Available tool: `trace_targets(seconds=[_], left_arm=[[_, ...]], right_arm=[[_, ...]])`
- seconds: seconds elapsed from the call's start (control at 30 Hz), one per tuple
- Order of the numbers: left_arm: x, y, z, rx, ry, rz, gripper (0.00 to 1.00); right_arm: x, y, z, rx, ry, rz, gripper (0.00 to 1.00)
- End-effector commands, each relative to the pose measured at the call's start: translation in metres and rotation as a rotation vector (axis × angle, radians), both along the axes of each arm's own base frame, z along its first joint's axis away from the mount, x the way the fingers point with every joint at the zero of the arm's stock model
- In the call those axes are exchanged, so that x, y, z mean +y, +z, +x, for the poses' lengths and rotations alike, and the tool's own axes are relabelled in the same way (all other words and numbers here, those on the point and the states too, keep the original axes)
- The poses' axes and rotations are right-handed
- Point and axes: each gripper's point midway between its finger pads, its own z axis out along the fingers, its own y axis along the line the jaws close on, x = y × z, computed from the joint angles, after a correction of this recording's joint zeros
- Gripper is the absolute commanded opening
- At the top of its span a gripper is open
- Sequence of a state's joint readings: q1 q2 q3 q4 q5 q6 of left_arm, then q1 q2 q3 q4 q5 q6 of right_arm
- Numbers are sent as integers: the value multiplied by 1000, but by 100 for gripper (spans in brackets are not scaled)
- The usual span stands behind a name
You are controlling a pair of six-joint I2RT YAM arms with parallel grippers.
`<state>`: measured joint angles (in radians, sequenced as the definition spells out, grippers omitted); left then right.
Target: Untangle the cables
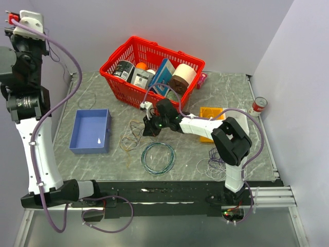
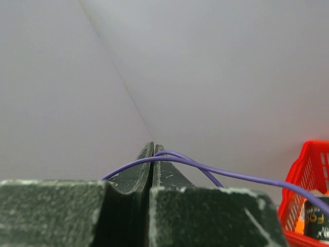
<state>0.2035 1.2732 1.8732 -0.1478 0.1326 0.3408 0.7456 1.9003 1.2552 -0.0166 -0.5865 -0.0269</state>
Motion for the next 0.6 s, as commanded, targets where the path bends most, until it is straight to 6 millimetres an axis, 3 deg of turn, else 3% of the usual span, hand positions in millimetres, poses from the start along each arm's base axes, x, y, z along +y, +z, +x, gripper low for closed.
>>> trace_targets(seconds=[0.0, 0.17, 0.23, 0.27, 0.33, 0.43, 0.47, 0.57], left_arm=[[11, -29, 14, 67, 36, -2, 1], [22, -68, 22, 148, 66, 0, 1], [26, -98, 29, 222, 65, -13, 1], [22, -124, 33, 295, 37, -23, 1], [16, -157, 34, 390, -3, -42, 1], [0, -246, 30, 658, -91, -105, 1], [0, -286, 29, 759, -96, -140, 1], [2, -356, 18, 942, -79, -184, 1]], right_arm=[[5, 28, 9, -71, 5, 38, 0], [3, 28, 9, -68, 1, 38, 0], [3, 26, 7, -63, 3, 36, 0], [3, 27, 7, -65, 4, 38, 0], [3, 27, 8, -66, 1, 37, 0], [3, 27, 8, -66, 3, 39, 0], [4, 27, 8, -67, 3, 41, 0], [4, 28, 7, -65, 4, 46, 0]])
